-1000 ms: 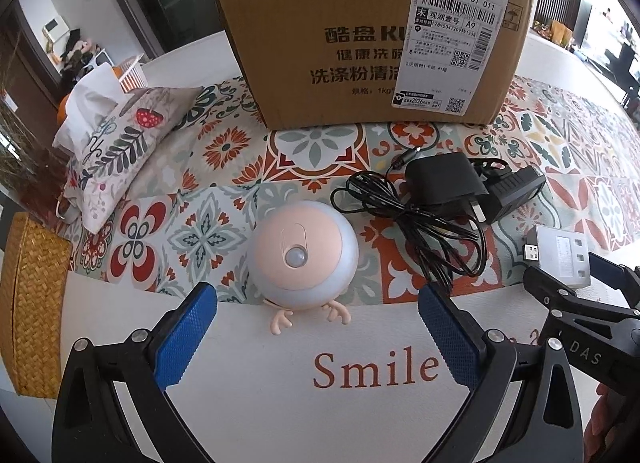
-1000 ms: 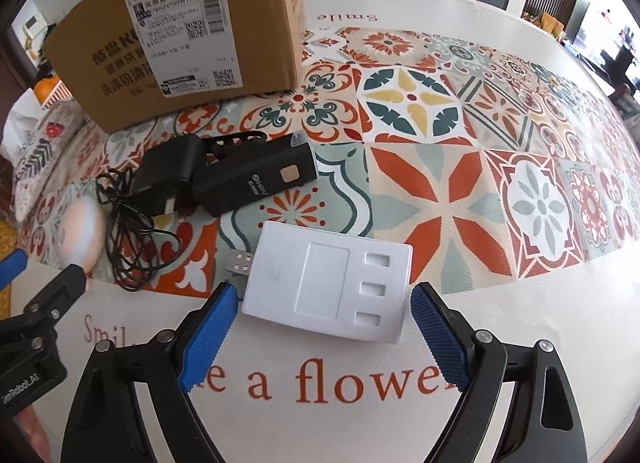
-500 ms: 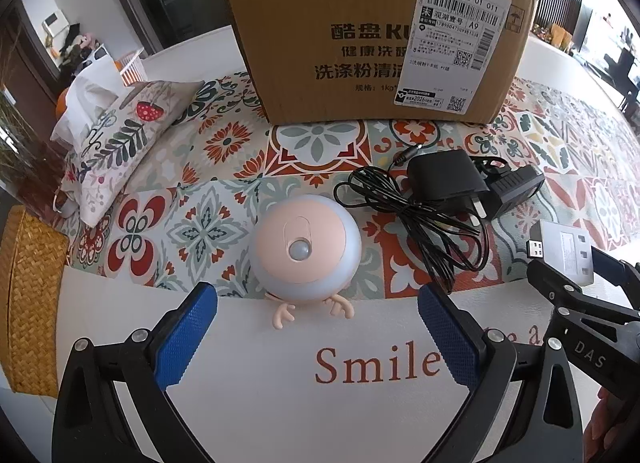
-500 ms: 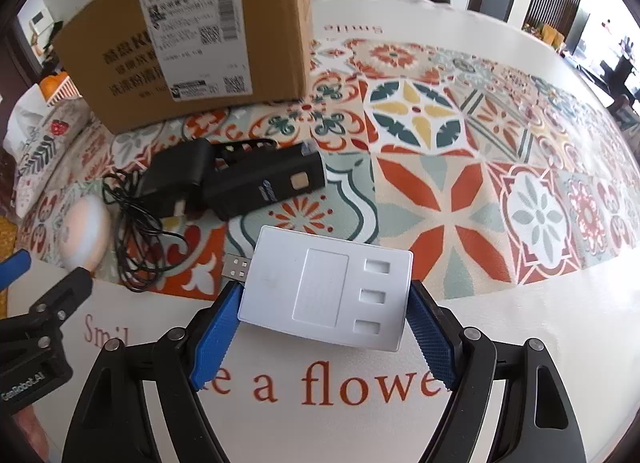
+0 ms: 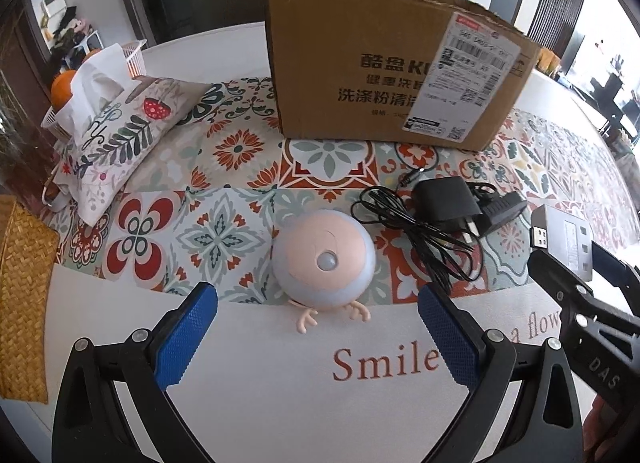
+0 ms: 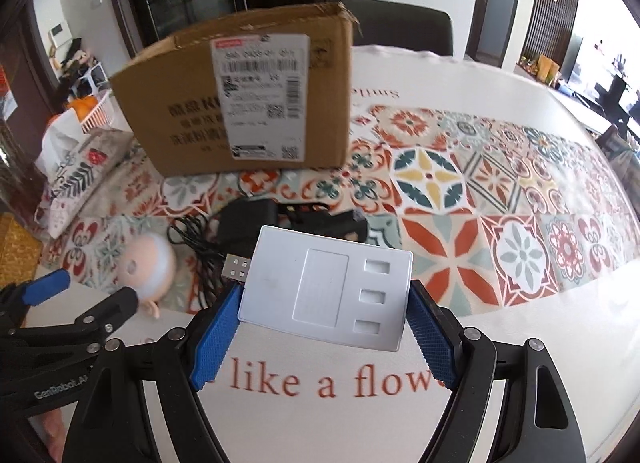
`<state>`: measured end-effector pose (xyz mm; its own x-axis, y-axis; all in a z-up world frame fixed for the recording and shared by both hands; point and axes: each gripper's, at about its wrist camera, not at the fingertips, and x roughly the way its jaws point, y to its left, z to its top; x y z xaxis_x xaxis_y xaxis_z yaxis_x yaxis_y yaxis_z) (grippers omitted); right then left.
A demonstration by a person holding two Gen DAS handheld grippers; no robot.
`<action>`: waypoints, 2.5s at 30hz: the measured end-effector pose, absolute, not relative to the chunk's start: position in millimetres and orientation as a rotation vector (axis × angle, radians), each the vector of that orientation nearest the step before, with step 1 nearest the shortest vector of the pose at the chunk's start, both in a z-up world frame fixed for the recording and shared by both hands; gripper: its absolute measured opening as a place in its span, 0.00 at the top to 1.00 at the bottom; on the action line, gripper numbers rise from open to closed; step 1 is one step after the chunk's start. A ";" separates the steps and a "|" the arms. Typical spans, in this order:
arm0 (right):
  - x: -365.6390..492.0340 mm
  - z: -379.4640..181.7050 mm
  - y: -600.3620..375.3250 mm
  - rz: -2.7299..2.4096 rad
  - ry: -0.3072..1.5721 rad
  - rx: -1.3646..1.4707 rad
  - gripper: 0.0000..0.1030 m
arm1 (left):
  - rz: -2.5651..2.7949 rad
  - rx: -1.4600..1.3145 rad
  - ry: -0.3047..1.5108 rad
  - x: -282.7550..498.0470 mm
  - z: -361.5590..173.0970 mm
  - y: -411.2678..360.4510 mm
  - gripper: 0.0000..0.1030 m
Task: Organize rigid objects
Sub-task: 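Grasp the pink round lamp with the left gripper while the right gripper holds the charger, then carry the pink lamp and white charger in both grippers over the box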
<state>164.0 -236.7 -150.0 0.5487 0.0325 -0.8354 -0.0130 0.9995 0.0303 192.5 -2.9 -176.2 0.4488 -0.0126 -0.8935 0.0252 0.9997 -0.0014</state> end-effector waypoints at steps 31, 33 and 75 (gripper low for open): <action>184.8 -167.4 -227.5 -0.040 0.985 -0.007 0.22 | -0.060 0.048 1.168 230.8 -224.3 -6.8 0.28; 183.3 -164.8 -226.7 -0.037 0.979 -0.008 0.22 | -0.056 0.044 1.155 226.6 -219.0 -5.3 0.28; 176.7 -25.1 -216.0 0.053 0.707 0.018 0.22 | -0.070 0.033 0.780 216.3 -44.1 9.3 0.28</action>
<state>176.7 -216.0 -25.1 0.7593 0.0549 -0.6485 -0.0428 0.9985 0.0343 216.3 9.3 -44.1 0.7086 -0.0510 -0.7038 0.0752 0.9972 0.0034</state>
